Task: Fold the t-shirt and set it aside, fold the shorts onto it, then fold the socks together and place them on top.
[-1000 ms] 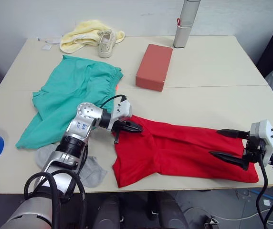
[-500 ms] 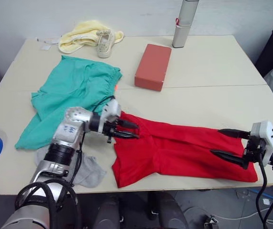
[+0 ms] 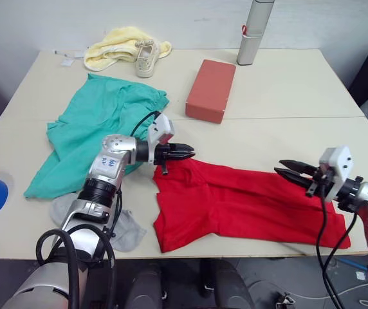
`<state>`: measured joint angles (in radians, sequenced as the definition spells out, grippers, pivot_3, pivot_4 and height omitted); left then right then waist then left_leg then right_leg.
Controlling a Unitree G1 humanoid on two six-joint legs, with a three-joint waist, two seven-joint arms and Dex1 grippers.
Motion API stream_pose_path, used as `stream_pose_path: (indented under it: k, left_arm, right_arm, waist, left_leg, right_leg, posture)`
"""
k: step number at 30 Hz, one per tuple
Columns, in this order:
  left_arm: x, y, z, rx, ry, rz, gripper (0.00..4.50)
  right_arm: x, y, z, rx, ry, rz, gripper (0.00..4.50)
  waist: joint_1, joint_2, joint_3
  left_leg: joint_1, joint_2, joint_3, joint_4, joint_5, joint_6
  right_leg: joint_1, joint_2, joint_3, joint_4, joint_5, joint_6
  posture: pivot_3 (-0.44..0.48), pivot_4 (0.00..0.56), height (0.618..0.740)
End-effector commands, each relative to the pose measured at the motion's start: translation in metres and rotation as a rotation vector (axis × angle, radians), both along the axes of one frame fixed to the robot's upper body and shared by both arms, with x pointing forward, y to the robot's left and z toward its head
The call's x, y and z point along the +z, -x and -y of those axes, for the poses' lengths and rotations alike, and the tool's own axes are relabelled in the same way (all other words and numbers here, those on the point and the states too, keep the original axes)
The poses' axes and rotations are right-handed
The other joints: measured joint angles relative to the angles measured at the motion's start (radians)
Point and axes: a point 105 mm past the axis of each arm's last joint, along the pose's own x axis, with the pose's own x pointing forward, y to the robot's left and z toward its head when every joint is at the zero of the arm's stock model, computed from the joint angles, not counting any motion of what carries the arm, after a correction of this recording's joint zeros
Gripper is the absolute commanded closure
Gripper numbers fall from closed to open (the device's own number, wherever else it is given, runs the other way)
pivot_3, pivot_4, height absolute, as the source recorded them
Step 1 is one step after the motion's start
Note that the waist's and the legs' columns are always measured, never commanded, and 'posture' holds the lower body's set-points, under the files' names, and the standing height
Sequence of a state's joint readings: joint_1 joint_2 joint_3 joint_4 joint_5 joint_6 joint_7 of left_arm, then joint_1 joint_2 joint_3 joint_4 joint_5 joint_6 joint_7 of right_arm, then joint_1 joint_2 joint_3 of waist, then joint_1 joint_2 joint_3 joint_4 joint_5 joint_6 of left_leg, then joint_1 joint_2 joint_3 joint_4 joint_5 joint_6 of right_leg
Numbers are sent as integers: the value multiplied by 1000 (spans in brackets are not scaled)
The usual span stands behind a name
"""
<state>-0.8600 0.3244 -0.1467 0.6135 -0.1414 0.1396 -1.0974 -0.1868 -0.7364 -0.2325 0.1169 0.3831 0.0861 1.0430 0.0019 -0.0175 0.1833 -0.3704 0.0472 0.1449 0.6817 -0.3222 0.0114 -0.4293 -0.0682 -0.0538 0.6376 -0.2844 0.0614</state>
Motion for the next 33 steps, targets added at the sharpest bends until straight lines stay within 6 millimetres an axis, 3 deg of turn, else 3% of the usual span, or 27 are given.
stream_pose_path:
  k: [1,3,10,14,20,26,33]
  left_arm:
    - [1,-5,4,-5,-32,59,4500]
    - [-11,2,3,-58,-93,44,4500]
    - [-13,14,-16,-86,-104,43,4500]
    - [-31,19,-31,-61,-184,27,4500]
    - [-42,21,-45,22,-218,16,4500]
    - [-35,39,-45,-41,-162,52,4500]
    - [-7,70,-41,-241,-17,53,4500]
  right_arm:
    - [-7,-4,-5,25,68,41,4482]
    - [-18,-6,-9,42,88,40,4482]
    - [-30,-6,-1,15,85,74,4482]
    - [-38,-12,15,-70,150,83,4482]
    - [-31,-26,47,-243,178,118,4482]
    - [-22,-27,67,-308,165,136,4482]
    - [-16,-20,66,-275,126,162,4482]
  waist:
    - [-3,0,0]
    - [-4,0,0]
    - [-7,0,0]
    - [-7,0,0]
    - [-6,0,0]
    - [-9,0,0]
    - [-7,0,0]
  left_leg:
    - [0,0,0,0,0,0]
    - [0,1,0,0,0,0]
    - [0,2,2,0,0,-1]
    - [1,2,2,0,0,-1]
    - [2,1,1,0,0,0]
    - [2,1,2,0,0,0]
    - [1,1,2,0,0,0]
  right_leg:
    - [0,0,0,0,0,0]
    - [0,1,1,0,0,0]
    - [-1,2,2,0,0,0]
    - [-1,0,3,0,0,0]
    - [0,-6,3,1,0,0]
    - [0,-6,3,1,0,0]
    - [0,-6,3,1,0,0]
  posture:
    - [0,150,740]
    - [0,150,740]
    - [0,150,740]
    - [0,150,740]
    - [0,150,740]
    - [0,150,740]
    - [0,150,740]
